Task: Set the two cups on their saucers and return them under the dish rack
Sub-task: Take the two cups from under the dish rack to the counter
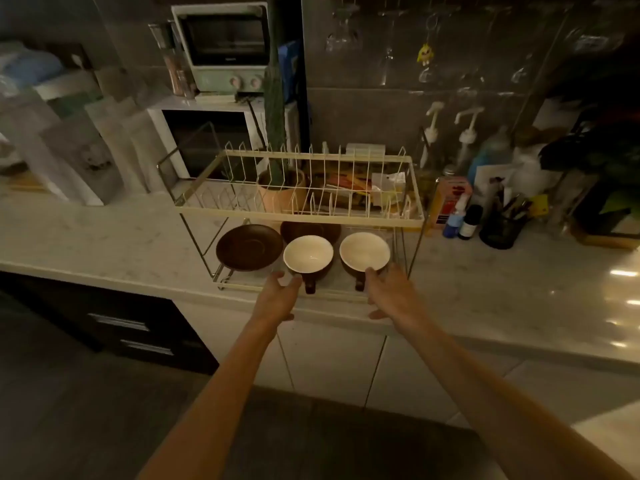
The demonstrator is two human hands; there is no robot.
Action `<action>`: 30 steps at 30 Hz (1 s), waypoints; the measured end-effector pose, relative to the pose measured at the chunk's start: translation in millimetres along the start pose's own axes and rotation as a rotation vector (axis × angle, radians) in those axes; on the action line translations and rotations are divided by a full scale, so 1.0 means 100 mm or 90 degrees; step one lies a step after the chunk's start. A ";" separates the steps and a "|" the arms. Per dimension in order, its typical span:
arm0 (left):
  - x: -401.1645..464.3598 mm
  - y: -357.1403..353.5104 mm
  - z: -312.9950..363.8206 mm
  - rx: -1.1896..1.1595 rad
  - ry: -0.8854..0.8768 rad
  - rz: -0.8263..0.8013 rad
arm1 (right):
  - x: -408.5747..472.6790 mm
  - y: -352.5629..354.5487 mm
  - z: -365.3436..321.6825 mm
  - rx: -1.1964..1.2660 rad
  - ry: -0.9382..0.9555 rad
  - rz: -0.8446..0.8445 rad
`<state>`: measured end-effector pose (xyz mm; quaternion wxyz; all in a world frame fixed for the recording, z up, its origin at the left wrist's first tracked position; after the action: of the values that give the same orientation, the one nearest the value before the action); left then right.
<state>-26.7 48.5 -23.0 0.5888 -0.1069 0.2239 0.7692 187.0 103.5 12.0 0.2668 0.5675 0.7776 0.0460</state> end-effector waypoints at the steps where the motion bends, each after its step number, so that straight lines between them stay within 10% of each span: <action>1: 0.02 0.00 0.02 -0.005 0.004 0.001 | 0.05 0.00 0.00 0.011 -0.014 0.009; 30: 0.41 -0.16 0.13 -0.085 0.046 -0.033 | 0.64 -0.18 0.29 0.275 -0.151 0.022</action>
<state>-22.1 93.0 -32.9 0.5918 -0.1792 0.1906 0.7625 171.4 148.2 -42.9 0.2280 0.6262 0.7227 -0.1834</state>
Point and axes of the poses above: each hand's wrist, its own x-axis towards the middle knuckle, its own y-axis out of the back of the hand, z = x × y, the point moved 6 cm from there along x, towards the middle knuckle, and after that the axes turned 10 degrees about -z, right-handed, at the moved point
